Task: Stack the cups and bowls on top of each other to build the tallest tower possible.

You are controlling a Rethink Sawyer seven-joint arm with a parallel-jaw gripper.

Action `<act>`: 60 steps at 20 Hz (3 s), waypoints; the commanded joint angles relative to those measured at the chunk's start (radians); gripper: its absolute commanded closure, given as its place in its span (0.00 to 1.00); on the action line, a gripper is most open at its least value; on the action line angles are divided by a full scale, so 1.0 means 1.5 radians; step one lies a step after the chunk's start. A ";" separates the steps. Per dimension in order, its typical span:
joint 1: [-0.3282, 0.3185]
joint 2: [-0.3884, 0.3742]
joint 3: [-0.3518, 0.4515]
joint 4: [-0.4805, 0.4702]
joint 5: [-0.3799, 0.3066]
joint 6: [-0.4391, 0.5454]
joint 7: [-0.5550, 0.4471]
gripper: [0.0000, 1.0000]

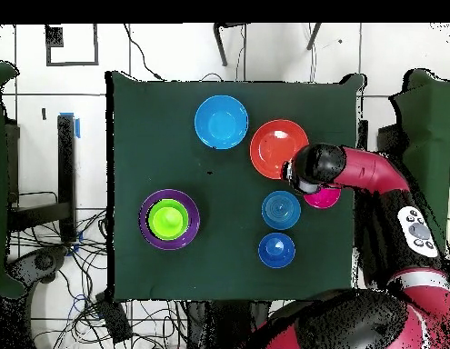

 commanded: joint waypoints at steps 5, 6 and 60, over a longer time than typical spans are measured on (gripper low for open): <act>0.033 -0.074 0.020 0.002 -0.070 0.117 -0.214 0.00; 0.036 -0.081 0.018 -0.001 -0.070 0.127 -0.214 0.00; -0.033 -0.007 0.095 -0.025 -0.108 0.127 -0.224 0.00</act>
